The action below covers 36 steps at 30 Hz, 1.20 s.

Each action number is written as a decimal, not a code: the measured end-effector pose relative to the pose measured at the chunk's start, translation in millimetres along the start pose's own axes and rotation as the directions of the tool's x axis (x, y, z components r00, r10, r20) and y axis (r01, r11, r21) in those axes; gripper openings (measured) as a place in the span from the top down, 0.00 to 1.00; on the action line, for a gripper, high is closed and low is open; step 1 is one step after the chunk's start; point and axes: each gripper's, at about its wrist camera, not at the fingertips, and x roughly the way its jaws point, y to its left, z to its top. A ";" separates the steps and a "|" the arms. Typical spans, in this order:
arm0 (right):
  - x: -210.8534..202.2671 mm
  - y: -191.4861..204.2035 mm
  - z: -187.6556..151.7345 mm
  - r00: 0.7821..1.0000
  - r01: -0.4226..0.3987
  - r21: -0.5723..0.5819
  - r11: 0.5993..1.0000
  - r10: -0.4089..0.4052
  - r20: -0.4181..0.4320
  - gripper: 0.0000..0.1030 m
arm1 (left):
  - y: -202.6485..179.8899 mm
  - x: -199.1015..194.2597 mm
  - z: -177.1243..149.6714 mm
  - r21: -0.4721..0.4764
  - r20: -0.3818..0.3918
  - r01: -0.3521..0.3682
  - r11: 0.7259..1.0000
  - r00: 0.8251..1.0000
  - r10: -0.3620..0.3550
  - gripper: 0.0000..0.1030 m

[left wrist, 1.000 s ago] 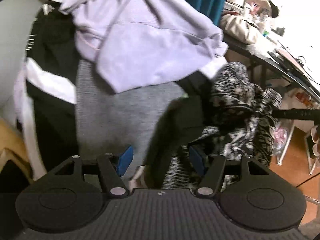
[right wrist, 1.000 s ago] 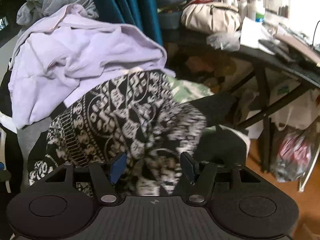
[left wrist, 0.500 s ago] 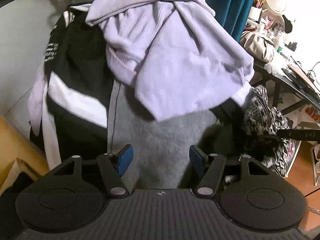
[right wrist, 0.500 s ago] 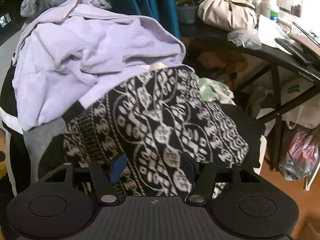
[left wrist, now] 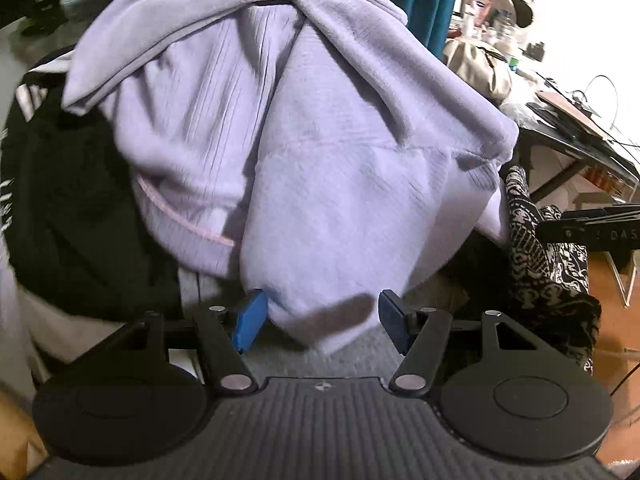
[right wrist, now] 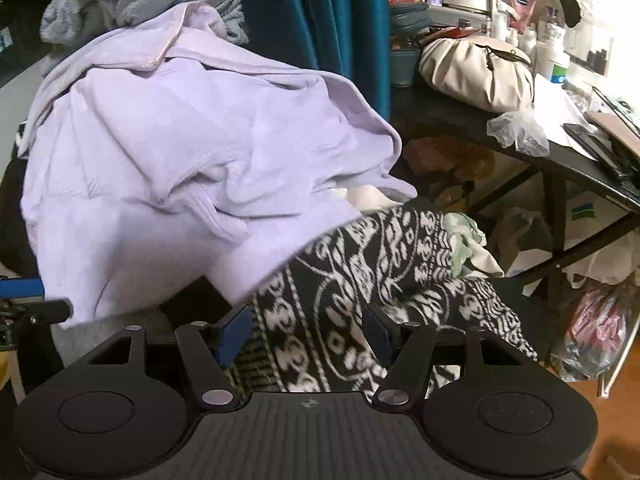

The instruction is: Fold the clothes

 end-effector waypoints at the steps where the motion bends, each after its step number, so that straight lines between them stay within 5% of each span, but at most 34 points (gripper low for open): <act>1: 2.5 3.2 2.1 1.000 0.008 0.006 1.000 -0.008 0.000 0.43 | 3.9 2.2 2.4 -0.001 -0.006 0.013 1.000 1.000 -0.013 0.38; 12: 22.1 17.3 0.6 0.995 0.103 0.060 0.993 -0.102 -0.023 0.34 | 24.8 17.1 13.5 -0.061 -0.072 0.079 0.995 0.994 -0.083 0.38; 15: 22.9 17.1 -1.5 0.993 0.115 0.048 0.992 -0.114 -0.022 0.28 | 24.1 21.9 13.8 -0.095 -0.085 0.073 0.993 0.993 -0.081 0.38; 17: 24.2 16.8 -1.3 0.992 0.128 0.042 0.991 -0.127 -0.018 0.16 | 21.7 23.4 13.9 -0.095 -0.088 0.059 0.994 0.994 -0.068 0.38; 21: 27.8 13.0 1.9 0.993 0.117 0.018 0.993 -0.117 -0.009 0.13 | 20.1 24.2 14.8 -0.109 -0.091 0.044 0.993 0.994 -0.054 0.39; 22: 27.6 12.3 3.3 0.994 0.109 0.005 0.994 -0.109 -0.006 0.13 | 19.8 23.8 15.1 -0.120 -0.093 0.041 0.992 0.994 -0.053 0.43; 24: 27.7 10.1 7.5 0.996 0.091 -0.026 0.995 -0.091 0.005 0.13 | 12.0 20.0 17.3 -0.095 -0.088 0.047 0.994 0.995 -0.055 0.83; 28: 27.2 6.2 16.3 0.999 0.032 -0.084 0.996 -0.030 0.034 0.12 | -11.8 4.0 24.0 -0.013 -0.043 0.004 1.000 0.999 -0.004 0.90; 36: 56.2 28.8 26.0 0.997 -0.053 -0.295 0.954 0.066 0.034 0.12 | -2.7 -45.6 76.9 -0.154 0.164 -0.039 0.987 0.984 0.064 0.91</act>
